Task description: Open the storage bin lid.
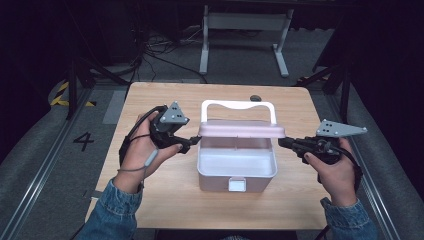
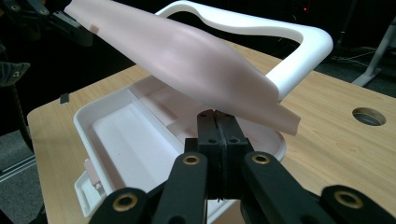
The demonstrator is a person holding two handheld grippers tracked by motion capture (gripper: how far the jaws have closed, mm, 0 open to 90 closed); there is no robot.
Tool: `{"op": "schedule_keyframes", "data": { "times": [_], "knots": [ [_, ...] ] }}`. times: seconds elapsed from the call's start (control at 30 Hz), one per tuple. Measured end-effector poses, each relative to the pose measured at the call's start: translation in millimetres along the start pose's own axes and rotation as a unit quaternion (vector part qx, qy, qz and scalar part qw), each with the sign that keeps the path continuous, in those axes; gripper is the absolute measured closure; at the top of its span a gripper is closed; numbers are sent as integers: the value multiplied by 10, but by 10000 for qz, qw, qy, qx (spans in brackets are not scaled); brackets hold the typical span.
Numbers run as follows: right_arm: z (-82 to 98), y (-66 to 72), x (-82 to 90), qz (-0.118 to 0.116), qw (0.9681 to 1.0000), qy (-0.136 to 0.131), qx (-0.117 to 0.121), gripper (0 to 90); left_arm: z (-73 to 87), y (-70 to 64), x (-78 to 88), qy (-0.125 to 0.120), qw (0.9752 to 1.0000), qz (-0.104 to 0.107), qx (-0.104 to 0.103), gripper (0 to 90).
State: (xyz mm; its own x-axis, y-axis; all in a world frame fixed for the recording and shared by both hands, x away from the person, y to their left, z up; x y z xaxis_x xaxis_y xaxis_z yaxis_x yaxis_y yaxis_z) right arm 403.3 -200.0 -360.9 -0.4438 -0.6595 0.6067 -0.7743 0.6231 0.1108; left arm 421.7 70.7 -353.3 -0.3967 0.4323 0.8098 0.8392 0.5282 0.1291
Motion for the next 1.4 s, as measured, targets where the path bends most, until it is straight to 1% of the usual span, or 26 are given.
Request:
{"op": "schedule_keyframes", "data": {
  "times": [0.07,0.13,0.17,0.2,0.27,0.33,0.37,0.47,0.5,0.53,0.6,0.63,0.77,0.83,0.9,1.03,1.1,1.23,1.4],
  "knots": [
    [-6,-5,2,0,10000,-15,-21,900,-52,-22,-41,-70,9999,-28,-90,350],
    [-8,-6,4,-4,10000,-21,-36,900,-108,-38,-63,-103,9996,-112,-243,366],
    [-10,-6,4,-3,10000,-31,-43,900,-131,-61,-74,-72,9996,-97,-255,396],
    [-12,-4,6,-3,10000,-43,-48,900,-156,-78,-77,-91,9995,-78,-286,426],
    [-18,-1,8,1,10000,-67,-71,899,-204,-101,-81,-162,9993,-73,-337,442],
    [-21,3,7,-23,9999,-76,-82,899,-242,-93,-81,-194,9989,-176,-393,455],
    [-22,2,6,-24,9999,-78,-88,899,-256,-88,-78,-210,9986,-211,-426,478],
    [-30,-3,5,-12,9999,-114,-103,897,-294,-65,-52,-276,9981,-340,-432,523],
    [-35,0,7,-13,9998,-140,-110,896,-316,-47,-31,-349,9973,-451,-468,545],
    [-41,-1,13,8,9998,-165,-100,895,-328,-36,-26,-369,9967,-525,-502,570],
    [-44,1,21,21,9998,-182,-103,889,-344,-35,-27,-386,9967,-510,-506,582],
    [-43,-1,24,30,9998,-190,-99,886,-353,-22,-21,-402,9965,-534,-503,588],
    [-23,-9,54,56,9997,-183,-143,876,-392,16,-19,-447,9972,-426,-434,599],
    [4,-27,70,97,9997,-162,-169,873,-417,42,-13,-386,9976,-394,-428,607],
    [35,-45,75,151,9996,-129,-193,869,-448,68,-7,-308,9977,-405,-439,616],
    [85,-69,98,232,9995,-70,-220,866,-510,92,-8,-284,9982,-294,-434,622],
    [105,-71,118,244,9993,-62,-264,865,-541,121,-10,-280,9986,-234,-374,628],
    [144,-90,167,331,9990,-70,-294,862,-590,182,-20,-336,9989,-84,-301,634],
    [202,-123,222,402,9984,-72,-378,861,-646,270,-54,-413,9988,26,-253,646]
  ]
}}
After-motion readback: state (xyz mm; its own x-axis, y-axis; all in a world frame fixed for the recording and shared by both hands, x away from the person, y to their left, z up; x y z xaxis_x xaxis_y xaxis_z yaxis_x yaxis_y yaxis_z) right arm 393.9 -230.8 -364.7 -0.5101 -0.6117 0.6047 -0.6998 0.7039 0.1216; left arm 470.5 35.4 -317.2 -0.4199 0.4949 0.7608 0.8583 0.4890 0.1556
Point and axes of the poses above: each handheld gripper's, and its own axes: x roughly backward along the jaws, z roughly out of its underside, y roughly to its left, the point moved 10 cm from there along -x, roughly forward along the jaws, and after that the axes turned 14 degrees about y, right-handed, at the moved point
